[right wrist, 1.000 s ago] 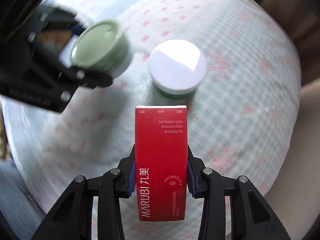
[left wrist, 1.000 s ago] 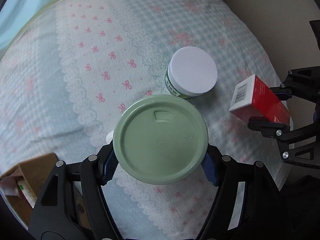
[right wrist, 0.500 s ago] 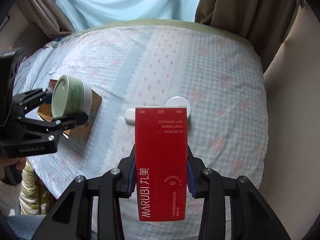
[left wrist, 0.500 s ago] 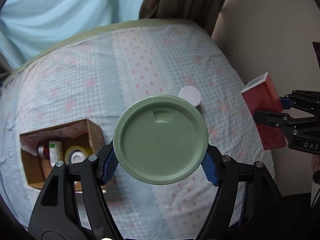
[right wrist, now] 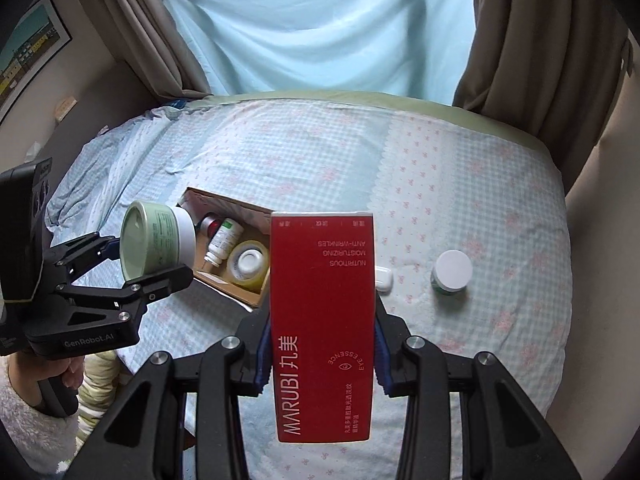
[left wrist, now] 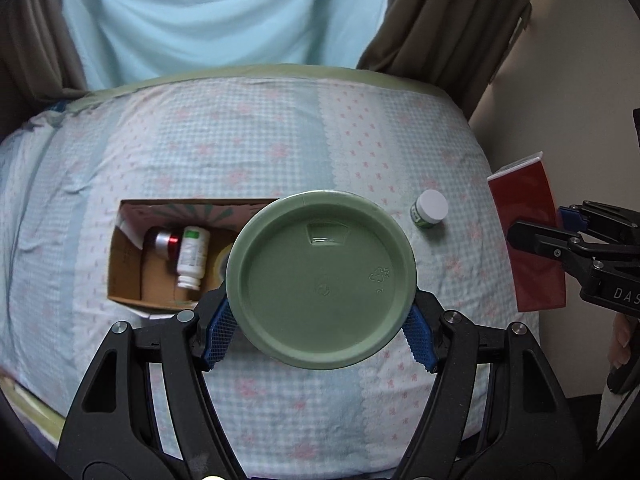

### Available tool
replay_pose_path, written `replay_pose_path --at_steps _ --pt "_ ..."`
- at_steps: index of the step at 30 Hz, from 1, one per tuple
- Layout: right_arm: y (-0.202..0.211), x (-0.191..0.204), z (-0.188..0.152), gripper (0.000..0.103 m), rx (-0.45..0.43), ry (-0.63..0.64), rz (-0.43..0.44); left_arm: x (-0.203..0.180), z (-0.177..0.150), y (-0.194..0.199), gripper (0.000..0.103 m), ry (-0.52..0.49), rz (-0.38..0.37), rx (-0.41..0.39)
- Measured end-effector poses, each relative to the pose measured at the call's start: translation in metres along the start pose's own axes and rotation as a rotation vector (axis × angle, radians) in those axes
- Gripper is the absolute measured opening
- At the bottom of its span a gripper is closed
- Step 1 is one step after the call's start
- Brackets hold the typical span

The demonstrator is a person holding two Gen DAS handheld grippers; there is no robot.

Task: Organize rigid objects
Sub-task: 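Carry the pale green jar and MARUBI box into the cardboard box and release both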

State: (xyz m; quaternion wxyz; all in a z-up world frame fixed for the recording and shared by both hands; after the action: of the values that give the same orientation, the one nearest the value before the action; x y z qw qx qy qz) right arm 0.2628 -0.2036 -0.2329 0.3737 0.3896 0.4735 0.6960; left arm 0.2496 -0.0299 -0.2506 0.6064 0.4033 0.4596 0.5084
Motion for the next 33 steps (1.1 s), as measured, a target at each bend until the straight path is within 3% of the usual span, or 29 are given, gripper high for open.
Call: replay_pose_path --at_steps 9,18,24,33 --pt "-0.023 0.074 0.034 0.037 -0.013 -0.042 -0.005 0.117 -0.003 0.005 0.068 0.027 -0.015 0.012" --pt "-0.079 0.126 0.073 0.037 0.009 -0.226 0.008 0.211 0.014 -0.040 0.068 -0.069 -0.017 0.111" --pt "-0.128 0.153 0.095 0.037 0.040 -0.314 0.026 0.250 0.021 -0.088 0.068 -0.135 -0.001 0.184" --pt "-0.212 0.166 0.113 0.037 0.080 -0.404 0.060 0.273 0.019 -0.158 0.068 -0.159 0.035 0.276"
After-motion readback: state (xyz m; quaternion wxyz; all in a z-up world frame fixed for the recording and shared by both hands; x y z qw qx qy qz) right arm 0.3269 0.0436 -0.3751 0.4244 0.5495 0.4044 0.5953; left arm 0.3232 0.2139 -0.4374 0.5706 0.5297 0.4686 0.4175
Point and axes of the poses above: each gripper's, at about its wrist camera, not at the fingertips, and y roughly against the way its jaws point, x to its left, z to its top, the point moved 7 cm from there along -y, roughly the way its jaws point, and after that the axes turned 14 degrees about x, right-handed, at the moved point
